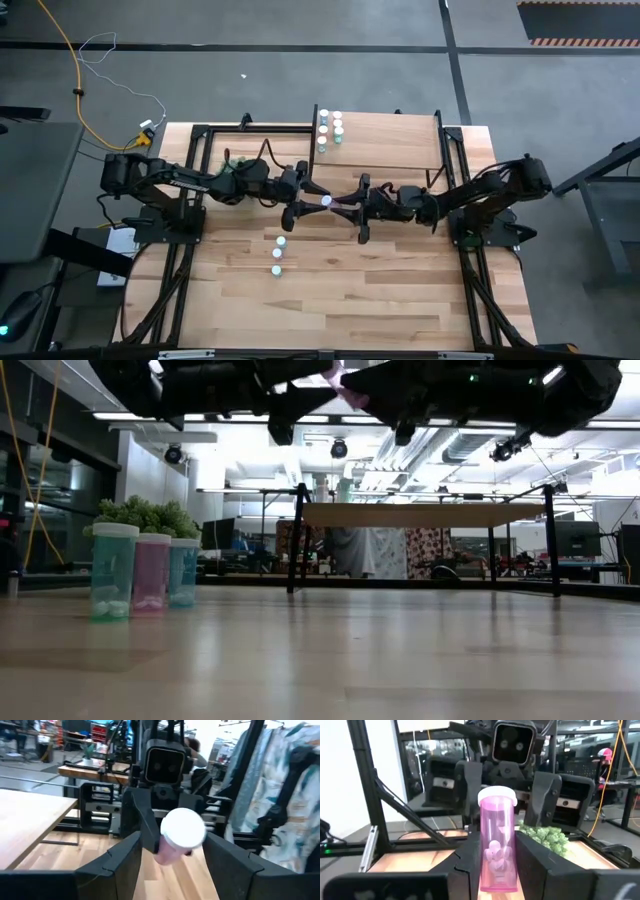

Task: Pick and place medicine bottles onto shelf by color
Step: Put the transparent pink medicine bottle on the shelf

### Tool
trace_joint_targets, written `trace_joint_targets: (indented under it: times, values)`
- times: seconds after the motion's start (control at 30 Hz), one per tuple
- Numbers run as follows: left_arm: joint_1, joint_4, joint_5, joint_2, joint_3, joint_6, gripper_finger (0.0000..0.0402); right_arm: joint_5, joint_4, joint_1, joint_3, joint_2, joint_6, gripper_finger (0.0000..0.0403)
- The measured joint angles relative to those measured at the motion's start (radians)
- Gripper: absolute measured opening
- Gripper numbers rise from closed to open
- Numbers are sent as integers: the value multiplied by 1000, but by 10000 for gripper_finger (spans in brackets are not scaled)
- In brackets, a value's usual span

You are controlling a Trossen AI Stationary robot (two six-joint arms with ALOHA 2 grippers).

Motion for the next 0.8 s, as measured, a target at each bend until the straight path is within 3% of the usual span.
trace_joint_targets:
  times: [0.2, 0.37, 0.53, 0.8]
  values:
    - [-10, -4, 7, -13, 0, -11, 200, -1, -36, 13, 0, -43, 0, 89]
    - [-49, 51, -90, 16, -2, -11, 200, -5, -15, 15, 0, -40, 2, 89]
    - [-81, 170, -117, 48, -2, -10, 200, -6, 3, 15, 0, -22, 6, 89]
    - [-107, 175, -217, 55, -2, 32, 200, -8, 57, 15, 1, 6, 9, 89]
